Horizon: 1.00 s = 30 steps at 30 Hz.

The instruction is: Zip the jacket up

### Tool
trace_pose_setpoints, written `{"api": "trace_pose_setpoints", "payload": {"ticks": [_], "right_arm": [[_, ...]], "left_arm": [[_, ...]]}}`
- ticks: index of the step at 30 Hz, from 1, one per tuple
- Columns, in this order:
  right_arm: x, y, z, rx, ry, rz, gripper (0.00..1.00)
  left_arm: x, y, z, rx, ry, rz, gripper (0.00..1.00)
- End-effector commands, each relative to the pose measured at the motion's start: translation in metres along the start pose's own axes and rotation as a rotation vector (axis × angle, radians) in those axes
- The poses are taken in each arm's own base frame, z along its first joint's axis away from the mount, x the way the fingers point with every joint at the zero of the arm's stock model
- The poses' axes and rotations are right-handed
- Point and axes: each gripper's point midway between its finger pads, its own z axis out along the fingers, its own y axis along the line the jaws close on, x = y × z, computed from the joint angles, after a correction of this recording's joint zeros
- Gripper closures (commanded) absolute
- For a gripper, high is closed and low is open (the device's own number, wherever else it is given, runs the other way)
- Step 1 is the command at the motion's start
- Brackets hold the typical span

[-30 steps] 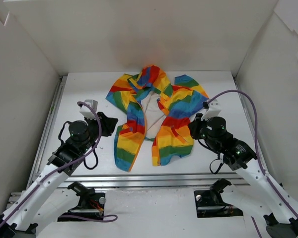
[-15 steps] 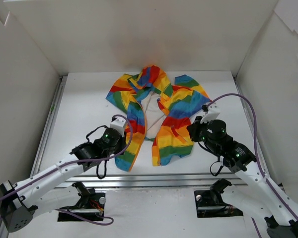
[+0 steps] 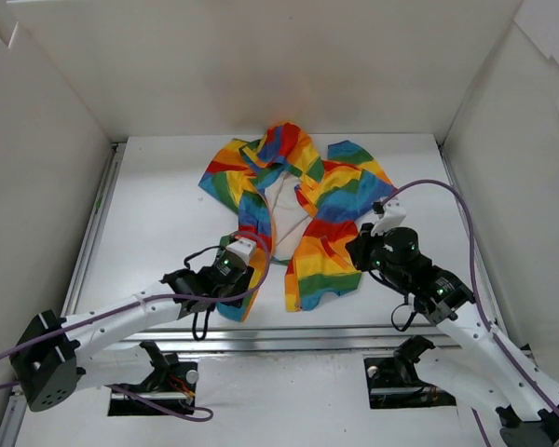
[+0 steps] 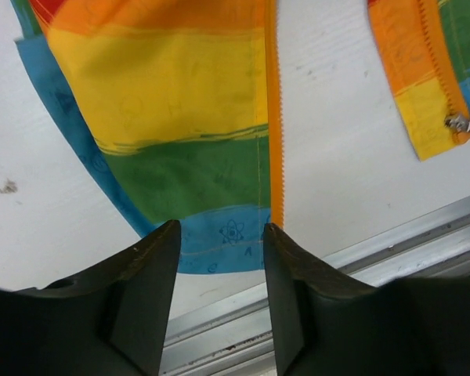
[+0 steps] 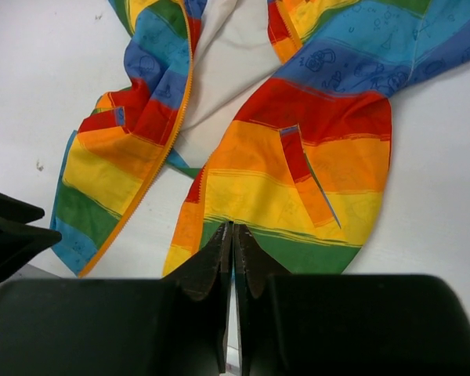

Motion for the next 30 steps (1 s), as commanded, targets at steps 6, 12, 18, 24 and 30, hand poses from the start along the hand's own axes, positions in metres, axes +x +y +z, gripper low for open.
{"api": "trace_pose_setpoints", "payload": {"ticks": [6,12,18,24,30], "right_arm": [[-0.006,0.013,0.01,-0.056,-0.014,0.002,0.8],[-0.001,0.012,0.012,-0.057,-0.006,0.016,0.71],[-0.001,0.012,0.011,-0.058,-0.009,0.022,0.69],[-0.005,0.01,0.003,-0.051,-0.019,0.019,0.69],[-0.005,0.005,0.0,-0.026,-0.019,0.017,0.69]], "left_arm": [[0.034,-0.006,0.015,-0.001,0.114,-0.03,0.56],[0.052,-0.007,0.029,-0.016,0.182,-0.033,0.55],[0.067,-0.009,0.048,-0.025,0.229,-0.04,0.56],[0.068,-0.021,0.067,0.021,0.219,-0.072,0.83],[0.05,-0.035,0.07,0.08,0.157,-0.099,1.0]]}}
